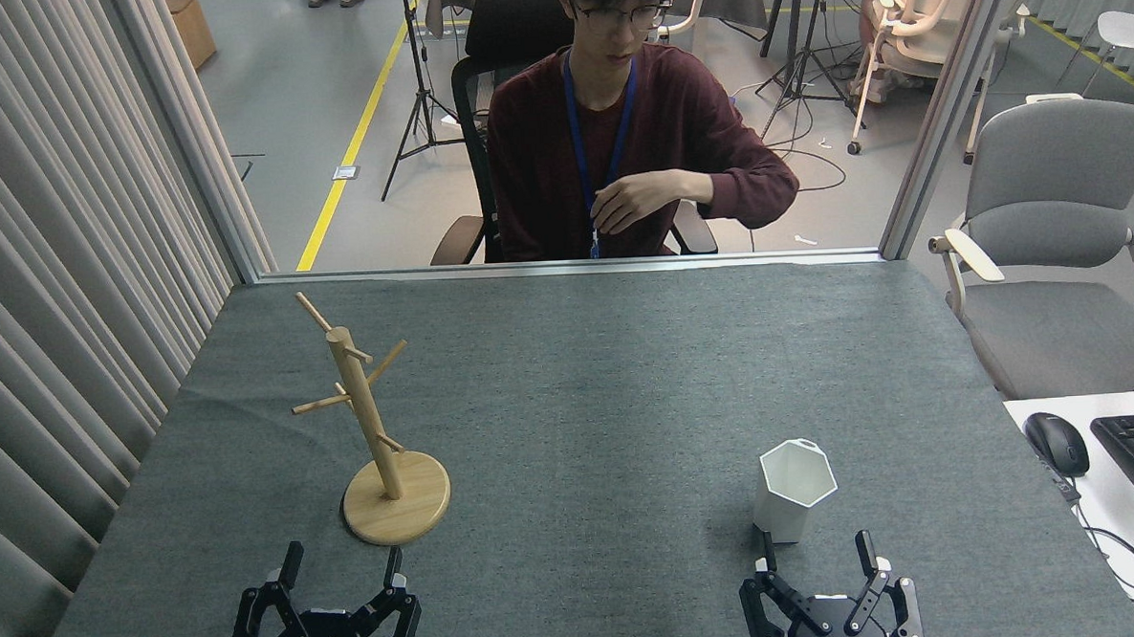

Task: Hang cup on storage rack
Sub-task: 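Move the right gripper forward around the white hexagonal cup, then close the right gripper on the white cup and lift it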

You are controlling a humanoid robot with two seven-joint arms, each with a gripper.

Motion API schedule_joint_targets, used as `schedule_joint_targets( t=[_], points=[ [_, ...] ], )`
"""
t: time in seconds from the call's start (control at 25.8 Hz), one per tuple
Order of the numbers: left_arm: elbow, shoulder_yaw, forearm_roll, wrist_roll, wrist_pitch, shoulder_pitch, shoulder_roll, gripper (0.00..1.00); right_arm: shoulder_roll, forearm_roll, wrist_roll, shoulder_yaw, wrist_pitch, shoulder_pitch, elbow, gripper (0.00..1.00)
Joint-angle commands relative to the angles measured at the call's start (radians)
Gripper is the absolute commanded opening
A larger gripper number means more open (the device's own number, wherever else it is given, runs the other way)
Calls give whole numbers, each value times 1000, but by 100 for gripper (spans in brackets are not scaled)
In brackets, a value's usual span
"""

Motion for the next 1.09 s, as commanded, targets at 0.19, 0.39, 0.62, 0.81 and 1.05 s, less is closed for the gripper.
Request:
schedule_joint_targets(
  t=[0.19,0.39,0.62,0.81,1.05],
  points=[
    [12,-1,3,0,3,2,0,100,5,-2,6,-2,6,-3,14,99],
    [20,1,3,2,3,2,2,100,11,-5,14,-2,44,-101,138,99],
    [18,4,3,2,3,2,2,100,11,-6,25,0,54,-235,316,99],
    [18,8,3,2,2,2,3,100,8,-6,23,0,50,-259,348,99],
    [21,7,6,2,2,2,2,100,8,-8,22,-2,49,-261,373,99]
  ],
)
